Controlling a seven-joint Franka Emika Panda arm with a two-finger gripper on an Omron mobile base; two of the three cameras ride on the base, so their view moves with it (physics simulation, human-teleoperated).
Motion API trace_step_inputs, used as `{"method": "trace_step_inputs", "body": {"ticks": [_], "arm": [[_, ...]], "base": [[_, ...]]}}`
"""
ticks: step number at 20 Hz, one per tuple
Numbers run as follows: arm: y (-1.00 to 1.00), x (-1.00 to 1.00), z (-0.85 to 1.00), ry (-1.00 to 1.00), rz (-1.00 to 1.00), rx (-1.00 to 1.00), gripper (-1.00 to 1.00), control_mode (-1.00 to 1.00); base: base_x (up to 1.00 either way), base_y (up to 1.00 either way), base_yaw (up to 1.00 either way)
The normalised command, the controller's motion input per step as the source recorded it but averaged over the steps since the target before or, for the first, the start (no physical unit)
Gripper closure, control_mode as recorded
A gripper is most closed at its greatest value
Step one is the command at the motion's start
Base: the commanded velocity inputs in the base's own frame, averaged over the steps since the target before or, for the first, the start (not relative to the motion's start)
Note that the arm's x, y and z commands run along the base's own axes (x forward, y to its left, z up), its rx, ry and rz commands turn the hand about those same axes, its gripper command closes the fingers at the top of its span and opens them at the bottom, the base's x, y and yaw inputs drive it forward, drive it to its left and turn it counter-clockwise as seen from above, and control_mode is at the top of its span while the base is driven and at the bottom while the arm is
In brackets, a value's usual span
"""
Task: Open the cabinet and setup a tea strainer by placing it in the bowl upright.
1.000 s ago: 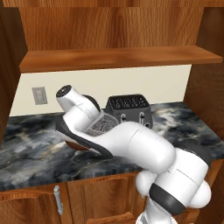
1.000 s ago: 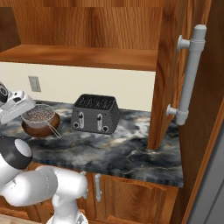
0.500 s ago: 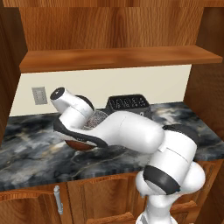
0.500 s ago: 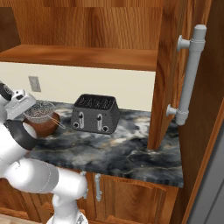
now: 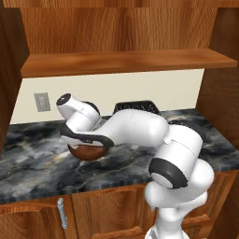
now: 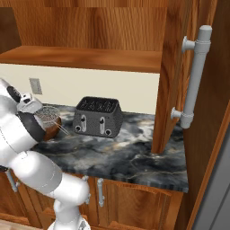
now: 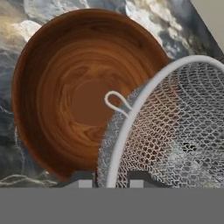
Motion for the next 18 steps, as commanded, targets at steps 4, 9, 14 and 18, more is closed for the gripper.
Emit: {"method": "trace_step_inputs", "body": {"ticks": [4,9,14,18], "arm": [[0.13,0.21,-0.32,0.01,0.0,0.0,1.0,-1.0],[0.34,0.25,-0.11,0.0,0.0,0.0,1.0,-1.0],[0.57,0.28,-0.05,0.0,0.0,-0.01,1.0,-1.0],[0.38,0.24,-0.19,0.02,0.0,0.0,1.0,-1.0]], "base": [[0.0,0.0,0.0],[0.0,0.0,0.0],[0.0,0.0,0.0],[0.0,0.0,0.0]]}}
